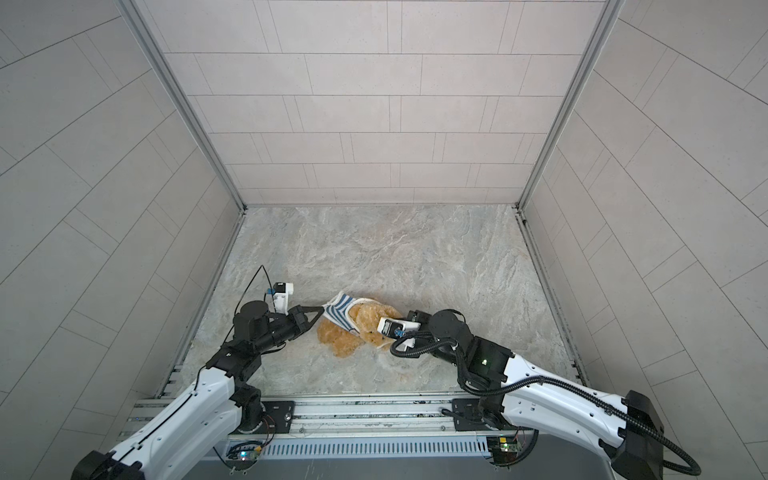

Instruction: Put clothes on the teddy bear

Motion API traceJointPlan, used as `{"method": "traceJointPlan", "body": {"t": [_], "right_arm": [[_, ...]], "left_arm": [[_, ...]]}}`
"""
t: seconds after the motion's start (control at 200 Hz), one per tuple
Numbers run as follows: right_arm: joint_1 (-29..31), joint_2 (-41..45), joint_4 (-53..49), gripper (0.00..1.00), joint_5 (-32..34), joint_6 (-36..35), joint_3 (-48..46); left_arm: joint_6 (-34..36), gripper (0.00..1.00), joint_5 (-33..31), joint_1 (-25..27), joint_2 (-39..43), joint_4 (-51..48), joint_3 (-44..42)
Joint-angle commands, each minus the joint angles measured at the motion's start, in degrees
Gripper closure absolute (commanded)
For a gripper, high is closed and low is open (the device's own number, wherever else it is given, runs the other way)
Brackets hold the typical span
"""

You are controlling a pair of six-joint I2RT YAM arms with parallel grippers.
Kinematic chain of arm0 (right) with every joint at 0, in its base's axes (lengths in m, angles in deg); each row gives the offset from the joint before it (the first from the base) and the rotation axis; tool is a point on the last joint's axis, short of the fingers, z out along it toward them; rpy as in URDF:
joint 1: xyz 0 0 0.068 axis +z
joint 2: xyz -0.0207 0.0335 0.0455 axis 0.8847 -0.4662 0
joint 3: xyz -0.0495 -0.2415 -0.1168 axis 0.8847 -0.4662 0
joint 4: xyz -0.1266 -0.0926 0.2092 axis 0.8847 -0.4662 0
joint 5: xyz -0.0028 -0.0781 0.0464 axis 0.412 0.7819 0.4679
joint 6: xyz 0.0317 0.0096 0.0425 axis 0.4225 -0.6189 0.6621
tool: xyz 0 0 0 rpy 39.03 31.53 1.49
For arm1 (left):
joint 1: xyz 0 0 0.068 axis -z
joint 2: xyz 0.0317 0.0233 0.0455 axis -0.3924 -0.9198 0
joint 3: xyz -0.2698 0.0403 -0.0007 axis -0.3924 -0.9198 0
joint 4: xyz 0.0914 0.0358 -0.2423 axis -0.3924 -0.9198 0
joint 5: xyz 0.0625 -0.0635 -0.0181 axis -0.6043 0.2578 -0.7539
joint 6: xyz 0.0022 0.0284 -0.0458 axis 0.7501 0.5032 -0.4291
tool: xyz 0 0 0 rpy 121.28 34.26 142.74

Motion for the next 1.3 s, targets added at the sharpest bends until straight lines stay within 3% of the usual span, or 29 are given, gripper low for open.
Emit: {"method": "traceJointPlan", "body": {"t": [0.0, 0.15, 0.395, 0.656, 0.901, 1.101, 1.297], "right_arm": [[0.0, -1.6, 2.8, 1.0, 1.6, 2.8, 2.6], [0.0, -5.2, 6.1, 1.0, -0.3, 7.1, 4.3], [0.0, -7.5, 9.7, 1.0, -0.9, 13.3, 5.5], [0.0, -4.9, 12.2, 1.0, -1.9, 15.3, 3.4], [-0.1, -3.7, 11.1, 1.0, -1.8, 15.5, 3.5], [-0.1, -9.2, 9.7, 1.0, 0.7, 18.9, 7.6], [-0.1, -12.3, 7.9, 1.0, 5.3, 26.3, 10.9]], "left_arm": [[2.7, 1.0, -1.0, 1.9, -1.2, -1.0, 1.5], [3.4, 1.0, -2.5, 6.0, -3.4, -0.4, 2.6], [3.5, 1.0, -3.4, 8.2, -7.4, 1.8, 3.4], [0.4, 1.0, -9.5, 6.4, -7.9, 2.6, 1.3], [1.7, 1.0, -8.9, 5.6, -7.0, 0.5, 3.6], [6.5, 1.0, -8.3, 9.5, -7.0, -2.1, 7.0], [7.3, 0.95, -9.2, 9.7, -10.9, -0.5, 6.8]]}}
